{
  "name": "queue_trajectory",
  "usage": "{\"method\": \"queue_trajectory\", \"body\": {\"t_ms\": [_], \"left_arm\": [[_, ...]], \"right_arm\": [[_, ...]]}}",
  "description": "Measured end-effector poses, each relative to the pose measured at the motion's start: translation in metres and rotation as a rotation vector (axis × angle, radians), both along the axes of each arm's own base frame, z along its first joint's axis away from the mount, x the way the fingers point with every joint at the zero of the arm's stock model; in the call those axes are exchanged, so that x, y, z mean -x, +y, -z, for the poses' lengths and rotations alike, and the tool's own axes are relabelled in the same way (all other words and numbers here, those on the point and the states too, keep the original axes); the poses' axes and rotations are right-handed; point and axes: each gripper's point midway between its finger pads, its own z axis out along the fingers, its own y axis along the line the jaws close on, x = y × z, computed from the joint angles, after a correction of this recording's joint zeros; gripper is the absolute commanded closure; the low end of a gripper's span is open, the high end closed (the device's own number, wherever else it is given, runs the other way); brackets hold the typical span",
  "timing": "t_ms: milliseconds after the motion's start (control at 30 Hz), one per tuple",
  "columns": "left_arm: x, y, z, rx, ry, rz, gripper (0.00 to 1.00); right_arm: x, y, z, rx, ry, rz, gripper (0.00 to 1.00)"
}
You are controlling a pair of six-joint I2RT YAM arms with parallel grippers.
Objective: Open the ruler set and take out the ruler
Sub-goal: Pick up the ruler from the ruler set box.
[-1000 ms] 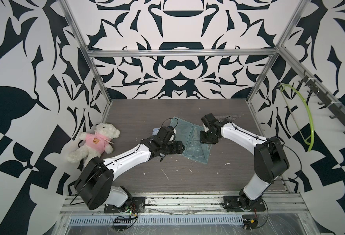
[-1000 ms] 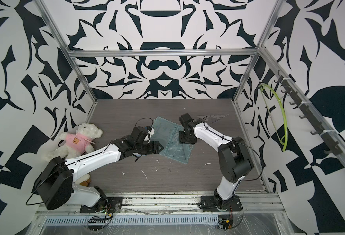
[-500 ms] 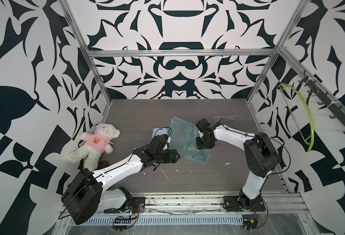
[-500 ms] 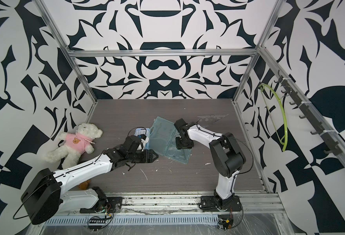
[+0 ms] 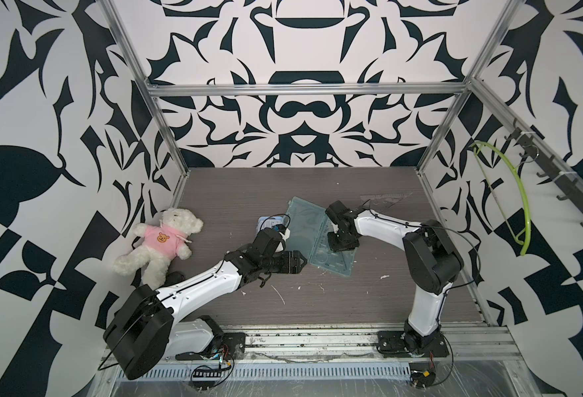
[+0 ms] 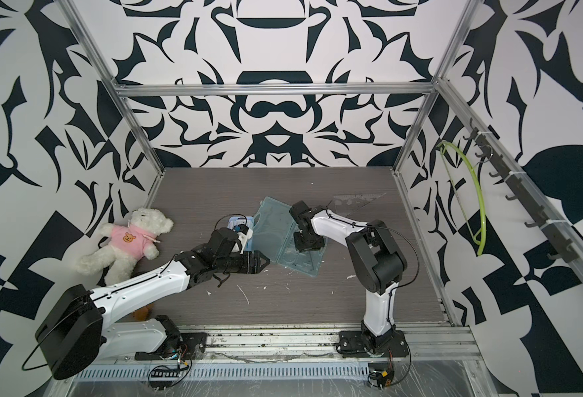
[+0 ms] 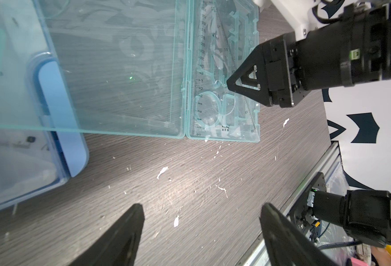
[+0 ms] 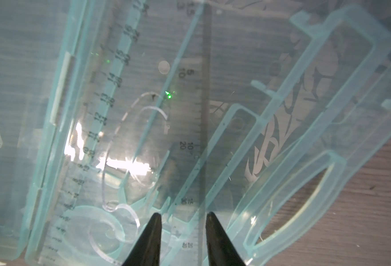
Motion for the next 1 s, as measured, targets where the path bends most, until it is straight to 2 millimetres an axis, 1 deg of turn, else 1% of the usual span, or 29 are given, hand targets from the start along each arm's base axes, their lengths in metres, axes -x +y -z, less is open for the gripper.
{"method": "queue_trajectory", "body": {"t_ms": [200, 400, 467, 633, 667, 800, 1000], "left_arm": [[0.0, 0.0, 0.001, -0.002, 0.002, -0.001, 0.16], [-0.003, -0.001, -0.001, -0.001, -0.009, -0.003, 0.16], [-0.004, -0.002, -0.001, 0.0, -0.012, -0.003, 0.16], [-0.005, -0.003, -0.001, 0.0, -0.014, -0.003, 0.16], [-0.007, -0.004, 0.001, -0.003, -0.014, -0.003, 0.11], [-0.008, -0.004, 0.006, -0.017, -0.006, -0.006, 0.1], [-0.011, -0.004, 0.004, -0.017, -0.015, -0.012, 0.08]], "right_arm": [[-0.008, 0.001, 0.0, 0.014, -0.015, -0.001, 0.7], [-0.015, 0.002, 0.001, 0.023, -0.034, -0.004, 0.78], [-0.016, 0.002, 0.001, 0.026, -0.037, -0.009, 0.82], [-0.017, 0.002, 0.001, 0.029, -0.042, -0.008, 0.87], [-0.017, 0.002, 0.001, 0.029, -0.042, -0.008, 0.87], [-0.017, 0.002, 0.0, 0.029, -0.043, -0.009, 0.89], [-0.018, 0.002, -0.003, 0.029, -0.054, -0.011, 0.9]]}}
